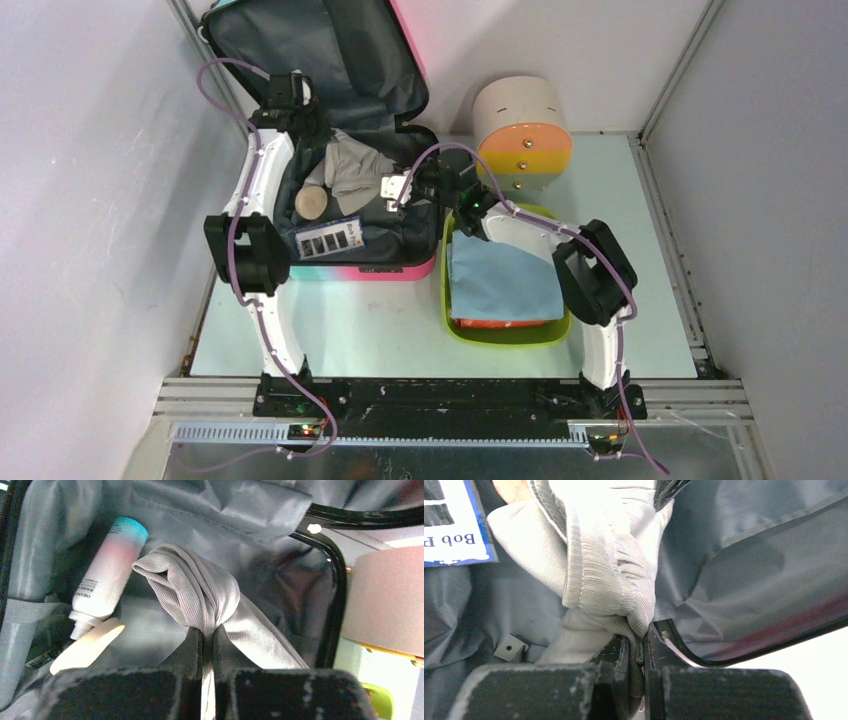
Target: Open, take out, and arrange the luggage
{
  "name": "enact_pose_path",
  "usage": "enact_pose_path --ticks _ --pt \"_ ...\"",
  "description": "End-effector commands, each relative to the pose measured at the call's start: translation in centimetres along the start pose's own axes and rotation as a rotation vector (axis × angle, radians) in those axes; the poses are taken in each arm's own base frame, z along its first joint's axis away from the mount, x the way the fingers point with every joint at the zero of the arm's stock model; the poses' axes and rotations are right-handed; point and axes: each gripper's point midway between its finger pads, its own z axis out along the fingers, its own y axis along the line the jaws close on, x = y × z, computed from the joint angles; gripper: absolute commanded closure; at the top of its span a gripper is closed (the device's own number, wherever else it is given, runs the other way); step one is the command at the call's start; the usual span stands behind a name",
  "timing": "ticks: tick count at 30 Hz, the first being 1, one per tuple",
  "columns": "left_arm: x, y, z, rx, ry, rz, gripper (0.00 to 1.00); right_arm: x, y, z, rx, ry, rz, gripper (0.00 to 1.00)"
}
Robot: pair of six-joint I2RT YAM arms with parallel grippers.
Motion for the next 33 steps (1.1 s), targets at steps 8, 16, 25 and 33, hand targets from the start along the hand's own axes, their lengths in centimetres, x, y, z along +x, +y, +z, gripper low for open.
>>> enact_pose_path --ticks 8,16,25,33 --pt "-1.1 -7.4 -9.5 0.208 -0.055 -0.003 1.0 -7.4 -7.9 -8.8 0.133 0.025 -0.096 1.0" --pt "5.0 -15.3 -13.0 0.336 0.019 0.049 1.0 -7.2 -5.8 -16.9 0.088 0.166 -0.088 1.0" --pt "9.7 -22.2 -13.7 0.441 0.093 0.016 1.0 -1.9 -6.4 -25.3 0.086 0.382 -0.14 1.0" --pt "12.5 -27.6 -13.5 0.511 0.161 0.008 1.0 0.6 -8.4 -30.3 0.123 0.498 -0.168 1.0"
